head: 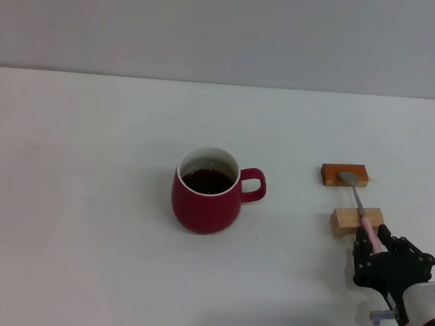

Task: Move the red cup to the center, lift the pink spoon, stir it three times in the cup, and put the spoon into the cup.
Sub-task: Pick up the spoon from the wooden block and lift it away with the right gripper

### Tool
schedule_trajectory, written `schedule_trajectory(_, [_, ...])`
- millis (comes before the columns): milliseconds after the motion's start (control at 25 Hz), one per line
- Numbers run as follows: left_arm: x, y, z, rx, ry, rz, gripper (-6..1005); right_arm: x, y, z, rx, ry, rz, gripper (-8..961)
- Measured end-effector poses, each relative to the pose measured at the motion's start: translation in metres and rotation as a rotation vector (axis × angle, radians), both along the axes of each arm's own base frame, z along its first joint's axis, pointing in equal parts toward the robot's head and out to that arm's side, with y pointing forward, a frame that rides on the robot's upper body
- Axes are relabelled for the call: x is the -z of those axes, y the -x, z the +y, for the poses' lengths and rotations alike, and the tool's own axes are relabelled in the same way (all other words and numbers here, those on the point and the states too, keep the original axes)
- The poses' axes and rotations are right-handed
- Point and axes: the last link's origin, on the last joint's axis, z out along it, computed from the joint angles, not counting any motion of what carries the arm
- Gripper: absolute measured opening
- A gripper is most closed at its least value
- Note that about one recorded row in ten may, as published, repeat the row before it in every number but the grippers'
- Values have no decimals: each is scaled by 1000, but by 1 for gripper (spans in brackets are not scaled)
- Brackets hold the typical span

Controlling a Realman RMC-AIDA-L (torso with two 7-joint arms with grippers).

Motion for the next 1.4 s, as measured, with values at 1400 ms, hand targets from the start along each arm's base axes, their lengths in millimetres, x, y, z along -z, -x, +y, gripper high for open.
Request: schedule_trajectory(1400, [0,1,-1,0,-1,-7,843,0,0,0,-10,2,-8,199])
